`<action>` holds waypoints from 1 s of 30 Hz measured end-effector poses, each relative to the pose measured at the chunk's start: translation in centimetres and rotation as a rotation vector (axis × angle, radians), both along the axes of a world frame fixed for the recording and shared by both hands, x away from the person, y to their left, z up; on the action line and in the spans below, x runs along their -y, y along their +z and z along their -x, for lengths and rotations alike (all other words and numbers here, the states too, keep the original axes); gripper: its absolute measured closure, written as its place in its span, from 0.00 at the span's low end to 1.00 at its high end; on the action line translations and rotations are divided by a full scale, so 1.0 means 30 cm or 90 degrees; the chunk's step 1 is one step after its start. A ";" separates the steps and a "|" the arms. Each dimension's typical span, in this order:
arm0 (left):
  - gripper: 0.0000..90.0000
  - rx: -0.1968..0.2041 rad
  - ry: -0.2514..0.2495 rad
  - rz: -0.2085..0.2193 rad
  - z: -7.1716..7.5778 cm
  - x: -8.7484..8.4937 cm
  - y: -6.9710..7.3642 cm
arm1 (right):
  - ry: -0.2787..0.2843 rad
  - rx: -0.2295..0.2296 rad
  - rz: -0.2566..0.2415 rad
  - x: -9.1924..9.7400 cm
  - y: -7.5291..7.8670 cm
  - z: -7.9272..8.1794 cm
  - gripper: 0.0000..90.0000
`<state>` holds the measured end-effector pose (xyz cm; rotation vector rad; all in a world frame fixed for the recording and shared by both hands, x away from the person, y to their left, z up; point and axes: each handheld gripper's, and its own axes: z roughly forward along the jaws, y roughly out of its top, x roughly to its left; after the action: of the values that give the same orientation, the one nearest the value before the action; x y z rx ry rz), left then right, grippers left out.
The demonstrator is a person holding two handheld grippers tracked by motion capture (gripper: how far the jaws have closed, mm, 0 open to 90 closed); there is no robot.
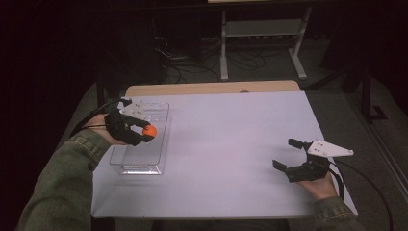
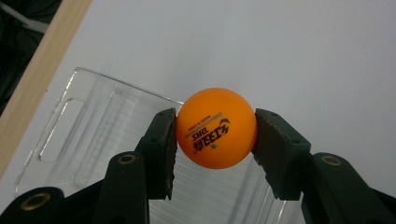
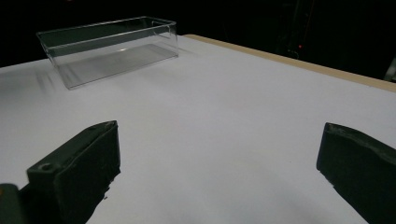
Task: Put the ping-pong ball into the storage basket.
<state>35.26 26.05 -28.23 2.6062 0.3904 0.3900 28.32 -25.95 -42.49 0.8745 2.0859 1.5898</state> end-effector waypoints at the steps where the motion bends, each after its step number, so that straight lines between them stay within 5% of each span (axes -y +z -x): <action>1: 0.56 0.000 0.000 0.000 0.000 0.000 0.000 | 0.000 0.000 0.000 0.000 0.000 0.000 0.00; 14: 0.56 -0.012 -0.003 -0.049 0.006 0.001 -0.010 | 0.001 -0.001 0.000 0.000 0.000 0.000 0.00; 30: 0.56 -0.027 -0.011 -0.079 0.011 0.007 -0.017 | 0.001 -0.003 0.004 0.000 -0.001 0.000 0.00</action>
<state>34.92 25.83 -28.72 2.7403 0.3680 0.3646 28.31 -25.95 -42.52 0.8757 2.0934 1.5835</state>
